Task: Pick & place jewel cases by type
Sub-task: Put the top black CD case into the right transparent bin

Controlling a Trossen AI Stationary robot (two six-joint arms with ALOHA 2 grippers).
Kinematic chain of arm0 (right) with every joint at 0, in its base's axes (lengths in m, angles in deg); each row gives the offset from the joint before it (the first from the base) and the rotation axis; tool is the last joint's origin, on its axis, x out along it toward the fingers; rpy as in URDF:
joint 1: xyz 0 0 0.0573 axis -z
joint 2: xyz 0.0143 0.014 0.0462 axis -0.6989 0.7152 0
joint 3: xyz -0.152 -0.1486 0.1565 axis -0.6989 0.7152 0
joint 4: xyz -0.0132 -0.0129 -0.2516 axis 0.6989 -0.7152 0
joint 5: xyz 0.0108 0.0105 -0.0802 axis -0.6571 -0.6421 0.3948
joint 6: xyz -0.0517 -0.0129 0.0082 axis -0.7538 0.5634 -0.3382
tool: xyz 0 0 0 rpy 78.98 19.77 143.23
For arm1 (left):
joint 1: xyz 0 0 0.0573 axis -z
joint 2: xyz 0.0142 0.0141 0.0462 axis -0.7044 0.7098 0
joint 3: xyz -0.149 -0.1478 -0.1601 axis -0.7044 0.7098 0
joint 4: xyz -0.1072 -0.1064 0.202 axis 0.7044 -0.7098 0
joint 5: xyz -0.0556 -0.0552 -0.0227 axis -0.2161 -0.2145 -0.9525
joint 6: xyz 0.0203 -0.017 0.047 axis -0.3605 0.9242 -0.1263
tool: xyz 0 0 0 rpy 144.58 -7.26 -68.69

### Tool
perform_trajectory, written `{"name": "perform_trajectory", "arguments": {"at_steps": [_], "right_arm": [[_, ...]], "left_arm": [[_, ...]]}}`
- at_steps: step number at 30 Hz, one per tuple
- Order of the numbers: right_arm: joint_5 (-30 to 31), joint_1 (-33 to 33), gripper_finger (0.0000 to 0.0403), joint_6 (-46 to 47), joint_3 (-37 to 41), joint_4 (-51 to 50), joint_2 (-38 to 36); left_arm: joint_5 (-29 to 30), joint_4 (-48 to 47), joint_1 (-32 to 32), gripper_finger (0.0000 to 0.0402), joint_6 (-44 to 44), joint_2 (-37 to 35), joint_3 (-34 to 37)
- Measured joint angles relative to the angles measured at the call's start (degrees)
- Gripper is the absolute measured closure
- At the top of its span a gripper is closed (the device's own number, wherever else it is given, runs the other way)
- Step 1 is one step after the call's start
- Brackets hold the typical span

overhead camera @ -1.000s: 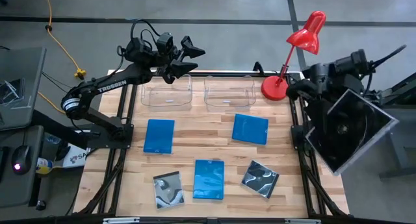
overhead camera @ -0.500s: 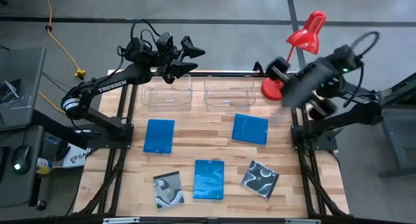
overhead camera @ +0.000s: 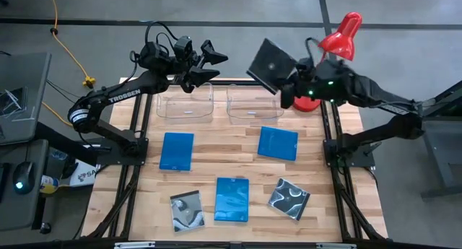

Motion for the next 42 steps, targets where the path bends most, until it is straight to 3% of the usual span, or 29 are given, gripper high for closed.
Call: {"name": "perform_trajectory", "arguments": {"at_steps": [4,14,20,25,33,42], "right_arm": [[4.2,0.1,0.0387,2.6,0.0,-7.7,4.0],[-10.6,4.8,0.0387,-0.1,0.0,-11.6,18.9],[-12.0,8.7,0.0387,-3.5,0.0,-10.7,24.8],[-12.0,11.2,0.0387,-2.1,0.0,-7.3,27.7],[-19.5,12.8,0.0387,-1.6,0.0,-7.8,30.3],[-28.2,14.3,0.0387,5.3,0.0,-8.5,30.3]], "left_arm": [[0.8,-0.2,0.0,0.011,0.0,0.0,0.0],[0.6,-0.2,0.0,0.011,0.4,0.0,0.0],[-0.2,-0.3,0.0,0.011,0.5,0.0,0.0],[-0.2,-0.3,0.0,0.011,0.5,0.0,0.0],[-0.5,-2.0,0.0,0.011,0.3,0.0,0.0],[-0.3,-4.6,0.0,0.011,0.3,0.0,0.0]]}}
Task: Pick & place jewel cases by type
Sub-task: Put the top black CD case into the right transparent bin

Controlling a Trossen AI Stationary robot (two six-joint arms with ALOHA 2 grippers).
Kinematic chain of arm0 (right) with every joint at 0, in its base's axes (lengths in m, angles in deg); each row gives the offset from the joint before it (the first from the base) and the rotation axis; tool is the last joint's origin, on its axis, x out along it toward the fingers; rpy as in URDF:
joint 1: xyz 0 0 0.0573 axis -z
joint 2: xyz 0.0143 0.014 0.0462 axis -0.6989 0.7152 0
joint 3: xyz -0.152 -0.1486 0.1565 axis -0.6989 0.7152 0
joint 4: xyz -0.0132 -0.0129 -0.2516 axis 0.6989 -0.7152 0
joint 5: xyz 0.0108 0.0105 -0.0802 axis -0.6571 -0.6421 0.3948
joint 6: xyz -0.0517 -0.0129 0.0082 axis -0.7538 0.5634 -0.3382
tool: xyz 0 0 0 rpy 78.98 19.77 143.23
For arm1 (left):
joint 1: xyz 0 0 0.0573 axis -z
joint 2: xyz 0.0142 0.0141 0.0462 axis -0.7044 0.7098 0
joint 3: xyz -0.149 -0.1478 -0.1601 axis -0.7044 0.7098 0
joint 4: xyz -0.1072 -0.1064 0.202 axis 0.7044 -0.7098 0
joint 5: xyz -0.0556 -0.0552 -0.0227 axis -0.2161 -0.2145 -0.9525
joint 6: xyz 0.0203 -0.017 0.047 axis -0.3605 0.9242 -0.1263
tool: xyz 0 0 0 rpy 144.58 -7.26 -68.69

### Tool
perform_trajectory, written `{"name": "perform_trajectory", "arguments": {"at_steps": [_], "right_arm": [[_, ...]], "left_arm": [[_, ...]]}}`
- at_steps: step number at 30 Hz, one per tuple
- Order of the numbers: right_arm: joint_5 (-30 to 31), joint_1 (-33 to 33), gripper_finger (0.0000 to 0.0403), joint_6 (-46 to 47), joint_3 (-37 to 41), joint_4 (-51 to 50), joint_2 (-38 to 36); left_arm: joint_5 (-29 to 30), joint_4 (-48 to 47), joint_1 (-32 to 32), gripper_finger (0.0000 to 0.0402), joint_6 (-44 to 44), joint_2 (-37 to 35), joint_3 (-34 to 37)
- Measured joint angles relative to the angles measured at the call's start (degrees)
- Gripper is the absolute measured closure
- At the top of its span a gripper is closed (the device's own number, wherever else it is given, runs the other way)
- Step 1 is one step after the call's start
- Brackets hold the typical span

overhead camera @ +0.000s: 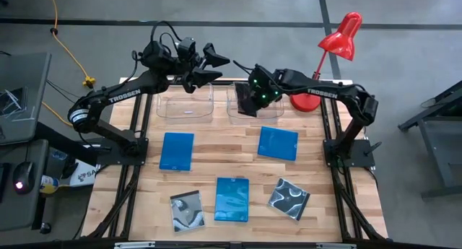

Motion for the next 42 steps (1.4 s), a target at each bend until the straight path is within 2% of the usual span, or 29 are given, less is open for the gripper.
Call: {"name": "perform_trajectory", "arguments": {"at_steps": [9,14,32,42], "right_arm": [[-4.0,2.4,0.0387,4.3,0.0,0.0,0.0],[-8.2,3.0,0.0387,6.7,0.0,0.0,0.0],[-8.6,5.2,0.0387,12.3,0.0,-1.6,0.1],[-12.4,5.2,0.0387,12.4,0.0,-1.9,5.4]], "left_arm": [[-0.1,-1.2,0.0,0.011,1.0,0.0,0.0],[-0.1,-1.4,0.0,0.011,1.5,0.0,0.0],[-0.3,-1.5,0.0,0.011,2.9,0.0,0.0],[-1.5,-1.6,0.0,0.011,3.4,0.0,0.0]]}}
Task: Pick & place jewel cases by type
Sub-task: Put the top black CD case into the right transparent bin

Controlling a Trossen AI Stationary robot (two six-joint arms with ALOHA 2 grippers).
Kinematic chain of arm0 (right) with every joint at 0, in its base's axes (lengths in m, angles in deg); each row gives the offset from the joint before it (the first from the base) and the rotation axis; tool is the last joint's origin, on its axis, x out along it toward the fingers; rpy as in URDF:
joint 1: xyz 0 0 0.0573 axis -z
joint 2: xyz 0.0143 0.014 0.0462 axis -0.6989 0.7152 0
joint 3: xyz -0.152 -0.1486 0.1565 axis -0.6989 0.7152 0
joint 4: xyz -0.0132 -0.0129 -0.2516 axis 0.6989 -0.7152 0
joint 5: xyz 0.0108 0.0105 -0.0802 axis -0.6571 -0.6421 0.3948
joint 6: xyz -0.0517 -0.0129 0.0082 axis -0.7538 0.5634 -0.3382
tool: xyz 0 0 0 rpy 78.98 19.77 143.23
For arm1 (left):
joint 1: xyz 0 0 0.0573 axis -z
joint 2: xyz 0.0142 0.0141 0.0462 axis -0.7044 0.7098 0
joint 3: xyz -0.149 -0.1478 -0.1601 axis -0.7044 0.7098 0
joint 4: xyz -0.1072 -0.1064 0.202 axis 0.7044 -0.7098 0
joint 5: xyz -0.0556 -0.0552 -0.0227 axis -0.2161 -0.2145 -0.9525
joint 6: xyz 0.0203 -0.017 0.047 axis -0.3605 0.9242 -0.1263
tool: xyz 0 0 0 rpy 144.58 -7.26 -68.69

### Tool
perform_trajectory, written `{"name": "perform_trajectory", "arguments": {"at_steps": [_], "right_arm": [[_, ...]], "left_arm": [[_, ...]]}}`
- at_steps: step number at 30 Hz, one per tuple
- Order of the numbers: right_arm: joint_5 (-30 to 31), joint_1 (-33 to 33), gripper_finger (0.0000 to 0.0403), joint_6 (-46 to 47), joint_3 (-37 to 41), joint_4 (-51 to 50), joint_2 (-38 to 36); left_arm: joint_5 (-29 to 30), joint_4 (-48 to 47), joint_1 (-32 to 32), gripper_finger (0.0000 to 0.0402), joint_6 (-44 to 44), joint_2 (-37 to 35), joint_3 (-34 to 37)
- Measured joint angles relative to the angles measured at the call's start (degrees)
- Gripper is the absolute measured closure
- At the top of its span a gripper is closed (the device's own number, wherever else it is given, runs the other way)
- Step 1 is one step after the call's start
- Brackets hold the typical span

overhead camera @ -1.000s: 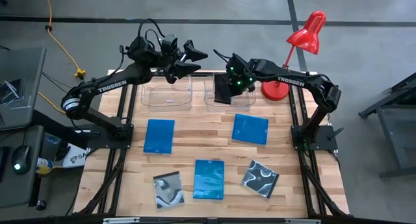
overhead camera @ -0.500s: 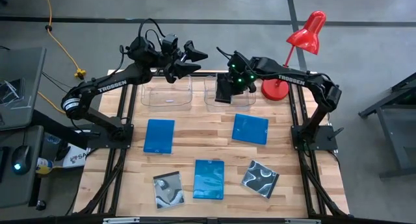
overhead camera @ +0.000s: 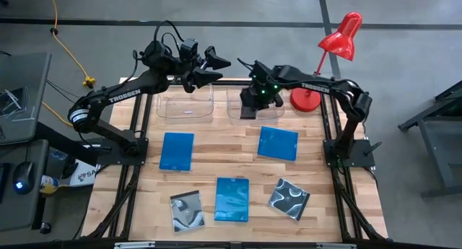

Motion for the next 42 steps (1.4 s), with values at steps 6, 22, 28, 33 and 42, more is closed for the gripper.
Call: {"name": "perform_trajectory", "arguments": {"at_steps": [6,22,28,33,42], "right_arm": [[-0.8,0.5,0.0387,-0.9,0.0,0.3,1.3],[-6.3,2.0,0.0362,-5.6,0.0,-1.6,1.1],[-6.3,2.3,0.0324,-6.7,0.0,-2.1,1.1],[-6.2,2.3,0.0291,-7.7,0.0,-2.1,1.1],[-5.6,3.4,0.0256,-8.4,0.0,-2.4,1.1]], "left_arm": [[-0.2,0.0,0.0,0.011,0.8,0.0,0.0],[-0.4,0.0,0.0,0.011,0.8,0.0,0.0],[-0.4,0.0,0.0,0.011,0.6,0.0,0.0],[-0.4,0.0,0.0,0.011,0.6,0.0,0.0],[-0.3,0.0,0.0,0.011,0.6,0.0,0.0]]}}
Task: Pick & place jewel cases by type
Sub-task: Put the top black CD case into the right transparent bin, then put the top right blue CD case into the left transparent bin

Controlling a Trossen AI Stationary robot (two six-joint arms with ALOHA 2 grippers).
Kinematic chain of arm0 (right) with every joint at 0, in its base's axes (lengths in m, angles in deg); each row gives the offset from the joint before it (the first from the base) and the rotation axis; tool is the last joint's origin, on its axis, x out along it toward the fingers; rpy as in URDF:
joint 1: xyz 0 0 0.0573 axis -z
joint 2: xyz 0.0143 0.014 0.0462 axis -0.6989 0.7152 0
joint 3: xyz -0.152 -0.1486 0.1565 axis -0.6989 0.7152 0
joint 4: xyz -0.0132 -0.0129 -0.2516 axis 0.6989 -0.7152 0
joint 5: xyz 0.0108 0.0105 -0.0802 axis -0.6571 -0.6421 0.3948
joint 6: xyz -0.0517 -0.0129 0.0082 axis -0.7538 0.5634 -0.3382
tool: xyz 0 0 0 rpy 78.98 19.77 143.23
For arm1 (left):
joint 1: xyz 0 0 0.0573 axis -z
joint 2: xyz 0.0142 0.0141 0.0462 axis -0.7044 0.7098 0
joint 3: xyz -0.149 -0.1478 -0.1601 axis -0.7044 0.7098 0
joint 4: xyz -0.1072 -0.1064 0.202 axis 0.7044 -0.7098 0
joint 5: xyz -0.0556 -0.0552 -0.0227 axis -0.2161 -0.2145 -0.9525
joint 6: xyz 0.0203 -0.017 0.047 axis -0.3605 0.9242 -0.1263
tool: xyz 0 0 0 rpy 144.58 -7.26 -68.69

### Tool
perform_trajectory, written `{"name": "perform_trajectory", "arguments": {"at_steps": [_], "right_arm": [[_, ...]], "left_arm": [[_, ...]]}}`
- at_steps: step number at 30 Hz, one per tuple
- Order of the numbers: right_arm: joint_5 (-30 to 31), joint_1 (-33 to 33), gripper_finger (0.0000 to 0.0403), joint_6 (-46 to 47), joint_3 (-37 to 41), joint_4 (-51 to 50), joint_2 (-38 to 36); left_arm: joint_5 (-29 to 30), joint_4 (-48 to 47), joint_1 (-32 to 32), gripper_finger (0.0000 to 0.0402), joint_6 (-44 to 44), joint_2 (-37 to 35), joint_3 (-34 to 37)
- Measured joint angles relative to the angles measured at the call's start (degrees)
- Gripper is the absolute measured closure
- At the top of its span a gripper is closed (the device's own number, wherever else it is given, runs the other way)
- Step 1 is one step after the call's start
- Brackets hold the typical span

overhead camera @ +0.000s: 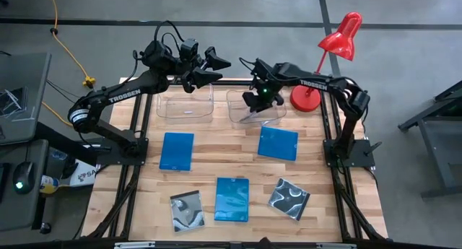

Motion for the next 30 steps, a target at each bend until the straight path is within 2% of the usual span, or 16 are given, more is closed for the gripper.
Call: {"name": "perform_trajectory", "arguments": {"at_steps": [19,23,30], "right_arm": [[-0.5,2.6,0.0249,-2.0,0.0,4.0,-2.7],[0.2,2.6,0.0249,-3.4,0.0,6.8,-6.1],[6.8,1.8,0.0249,-5.3,-0.1,7.8,-15.5]], "left_arm": [[-1.4,-0.4,0.0,0.011,-1.5,0.0,0.0],[-1.5,-4.0,0.0,0.011,-4.4,0.0,0.0],[-1.3,-12.0,0.0,0.011,-10.8,0.0,0.0]]}}
